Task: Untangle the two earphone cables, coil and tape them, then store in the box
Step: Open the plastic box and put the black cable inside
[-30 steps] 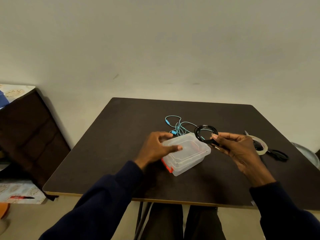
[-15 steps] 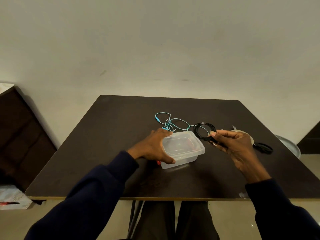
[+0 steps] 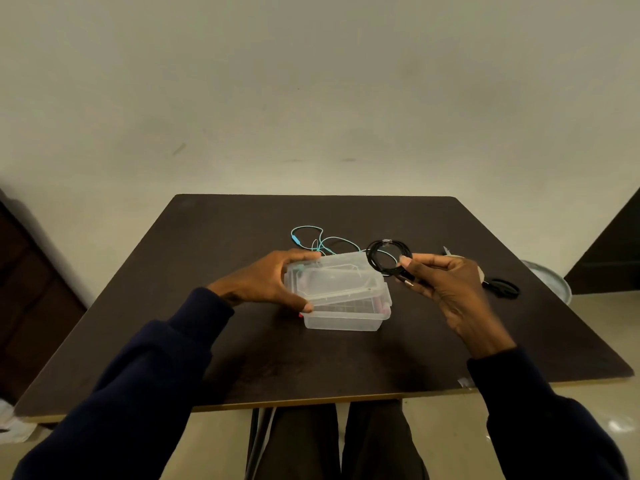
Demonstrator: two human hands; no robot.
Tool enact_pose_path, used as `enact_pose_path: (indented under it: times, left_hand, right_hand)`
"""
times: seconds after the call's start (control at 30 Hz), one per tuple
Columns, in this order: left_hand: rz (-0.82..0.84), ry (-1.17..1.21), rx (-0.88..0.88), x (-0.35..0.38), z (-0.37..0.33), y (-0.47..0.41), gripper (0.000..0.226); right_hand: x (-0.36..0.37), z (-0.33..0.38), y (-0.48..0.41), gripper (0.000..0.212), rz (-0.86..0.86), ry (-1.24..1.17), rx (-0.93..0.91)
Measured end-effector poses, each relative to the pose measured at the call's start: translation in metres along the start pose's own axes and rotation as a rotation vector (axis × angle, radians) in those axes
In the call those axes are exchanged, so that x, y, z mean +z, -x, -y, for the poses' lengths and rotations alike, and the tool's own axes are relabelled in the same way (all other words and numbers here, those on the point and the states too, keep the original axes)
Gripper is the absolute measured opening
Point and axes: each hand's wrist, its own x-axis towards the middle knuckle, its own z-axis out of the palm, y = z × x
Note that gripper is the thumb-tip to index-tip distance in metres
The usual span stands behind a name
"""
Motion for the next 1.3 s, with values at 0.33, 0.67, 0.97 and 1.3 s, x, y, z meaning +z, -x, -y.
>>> enact_pose_path:
  times: [0.33, 0.67, 0.97, 1.3]
  left_hand:
    - [-0.386, 0.996, -0.142, 0.009, 0.019, 0.065, 0.099]
    - [-0.394, 1.295, -0.208, 0.036, 0.000, 0.049, 0.106]
    - [-0.384, 1.287, -0.228, 0.036, -0.006, 0.051, 0.103]
    - [-0.387, 1.242, -0.238, 0.037, -0.013, 0.052, 0.102]
  right_hand:
    - [0.025, 0.000, -0.005, 0.011, 0.160, 0.303, -0.008]
    - [0.086, -0.033, -0.008, 0.013, 0.246, 0.617, 0.082]
    - [0.097, -0.057, -0.026, 0.030, 0.191, 1.132, -0.054]
    - [0.099, -0.026, -0.025, 0.027, 0.432, 1.369, 0.004]
